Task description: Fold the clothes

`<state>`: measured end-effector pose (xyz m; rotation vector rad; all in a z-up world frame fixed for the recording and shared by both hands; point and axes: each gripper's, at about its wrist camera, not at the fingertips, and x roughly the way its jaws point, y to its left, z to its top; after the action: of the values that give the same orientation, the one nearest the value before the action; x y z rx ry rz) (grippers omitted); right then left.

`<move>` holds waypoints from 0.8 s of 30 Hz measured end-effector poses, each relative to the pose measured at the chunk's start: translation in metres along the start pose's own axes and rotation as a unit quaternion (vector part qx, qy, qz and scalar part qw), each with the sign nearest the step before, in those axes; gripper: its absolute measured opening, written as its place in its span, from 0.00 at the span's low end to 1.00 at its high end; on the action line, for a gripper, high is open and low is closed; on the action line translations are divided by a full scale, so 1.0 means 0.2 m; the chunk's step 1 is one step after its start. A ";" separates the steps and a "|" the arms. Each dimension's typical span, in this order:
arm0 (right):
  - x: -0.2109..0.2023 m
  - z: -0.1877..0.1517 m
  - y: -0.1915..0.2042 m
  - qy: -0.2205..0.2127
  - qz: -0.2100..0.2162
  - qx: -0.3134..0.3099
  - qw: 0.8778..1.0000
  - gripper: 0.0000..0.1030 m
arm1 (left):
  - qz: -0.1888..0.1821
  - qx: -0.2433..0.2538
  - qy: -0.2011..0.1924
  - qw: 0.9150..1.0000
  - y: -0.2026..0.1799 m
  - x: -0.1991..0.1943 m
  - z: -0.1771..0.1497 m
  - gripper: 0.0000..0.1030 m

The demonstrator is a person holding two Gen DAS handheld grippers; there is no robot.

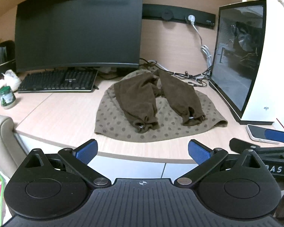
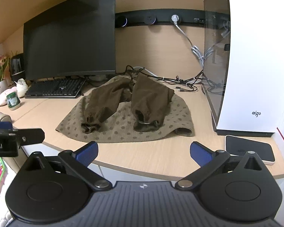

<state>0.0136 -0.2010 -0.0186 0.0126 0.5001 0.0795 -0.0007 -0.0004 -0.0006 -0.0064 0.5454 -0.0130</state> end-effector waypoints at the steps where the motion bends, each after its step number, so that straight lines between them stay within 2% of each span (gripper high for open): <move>1: 0.00 0.00 0.00 -0.003 0.000 0.002 1.000 1.00 | 0.001 0.002 -0.003 1.000 0.00 0.00 0.00 1.00; 5: -0.01 -0.01 -0.03 -0.011 0.008 0.030 0.999 1.00 | 0.002 -0.001 0.005 1.000 0.01 0.03 -0.01 1.00; 9: -0.03 0.00 -0.02 -0.008 0.008 0.026 1.000 1.00 | 0.008 0.001 0.000 1.000 -0.01 -0.01 -0.02 1.00; 24: -0.02 0.00 -0.04 -0.006 0.013 0.028 0.999 1.00 | 0.002 0.006 0.025 1.000 -0.03 0.06 0.01 1.00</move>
<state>0.0110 -0.2102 -0.0171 0.0747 0.4901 0.0918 0.0101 -0.0071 -0.0048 0.0057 0.5957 -0.0132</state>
